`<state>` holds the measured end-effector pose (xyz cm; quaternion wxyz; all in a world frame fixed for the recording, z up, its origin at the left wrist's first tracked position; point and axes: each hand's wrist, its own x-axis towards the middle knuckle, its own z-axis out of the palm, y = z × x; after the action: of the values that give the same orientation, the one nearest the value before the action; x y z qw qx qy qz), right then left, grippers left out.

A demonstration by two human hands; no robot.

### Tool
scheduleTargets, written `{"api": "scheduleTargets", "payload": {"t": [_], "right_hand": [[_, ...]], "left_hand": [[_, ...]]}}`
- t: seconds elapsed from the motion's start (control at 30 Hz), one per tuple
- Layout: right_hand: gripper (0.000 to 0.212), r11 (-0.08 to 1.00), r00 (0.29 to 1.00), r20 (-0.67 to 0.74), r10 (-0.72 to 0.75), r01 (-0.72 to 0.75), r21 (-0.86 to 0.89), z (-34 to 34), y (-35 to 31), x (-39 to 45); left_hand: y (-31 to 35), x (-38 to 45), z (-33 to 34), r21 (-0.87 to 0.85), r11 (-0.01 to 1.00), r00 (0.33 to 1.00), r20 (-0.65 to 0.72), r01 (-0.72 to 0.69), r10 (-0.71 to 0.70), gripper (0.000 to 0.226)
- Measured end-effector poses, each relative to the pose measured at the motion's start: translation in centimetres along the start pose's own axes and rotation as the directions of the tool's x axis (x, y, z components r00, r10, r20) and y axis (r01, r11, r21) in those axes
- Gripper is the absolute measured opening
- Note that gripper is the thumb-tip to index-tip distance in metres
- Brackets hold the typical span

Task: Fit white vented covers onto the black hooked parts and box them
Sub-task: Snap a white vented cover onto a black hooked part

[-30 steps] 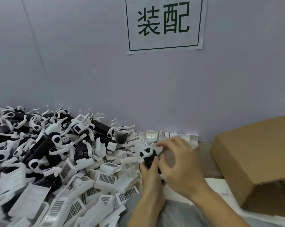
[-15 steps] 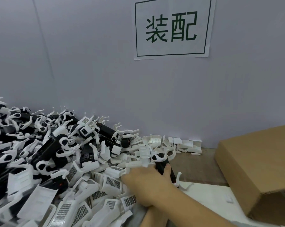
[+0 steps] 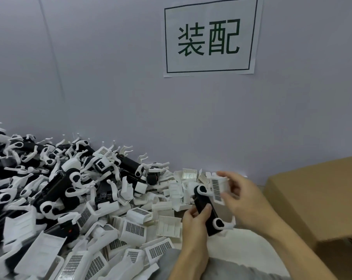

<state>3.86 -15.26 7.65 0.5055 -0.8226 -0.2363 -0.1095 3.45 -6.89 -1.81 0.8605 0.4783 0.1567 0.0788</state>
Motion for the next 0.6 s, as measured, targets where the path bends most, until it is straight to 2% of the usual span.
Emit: {"api": "scheduleTargets", "payload": {"t": [0.03,0.07,0.17,0.3,0.37,0.53,0.6], "right_hand": [[0.042,0.999,0.998,-0.041,0.044,-0.043,0.025,-0.8,1.3,0.2],[0.042,0.995,0.993,-0.067,0.096,-0.093,0.042,-1.6,2.6,0.3],[0.021,0.975,0.974,-0.093,0.207,-0.197,0.106,-2.8,6.3,0.3],[0.023,0.944,0.954,-0.032,0.299,-0.291,0.155,-2.4,8.9,-0.8],[0.027,0.926,0.941,-0.022,0.339,-0.330,0.183,-1.9,9.0,-1.0],[0.008,0.787,0.855,0.069,0.514,-0.501,0.360,-0.5,8.9,-1.0],[0.010,0.797,0.841,0.051,0.539,-0.529,0.292,-0.4,9.1,-1.1]], "left_hand": [[2.6,0.3,-2.3,-0.026,0.999,0.998,0.048,-0.036,0.038,0.024],[2.4,0.0,-2.2,-0.009,0.999,0.999,0.008,-0.036,0.036,0.022],[2.9,0.3,-2.6,-0.016,0.999,0.998,-0.038,-0.051,0.051,0.027],[3.0,0.1,-2.5,-0.071,0.993,0.993,-0.086,-0.090,0.084,0.047],[3.1,-0.3,-2.3,-0.071,0.993,0.988,-0.126,-0.098,0.089,0.050],[3.1,-0.4,-2.2,-0.084,0.990,0.985,-0.143,-0.112,0.099,0.050],[3.1,-0.5,-2.2,-0.093,0.989,0.983,-0.151,-0.117,0.102,0.052]]}}
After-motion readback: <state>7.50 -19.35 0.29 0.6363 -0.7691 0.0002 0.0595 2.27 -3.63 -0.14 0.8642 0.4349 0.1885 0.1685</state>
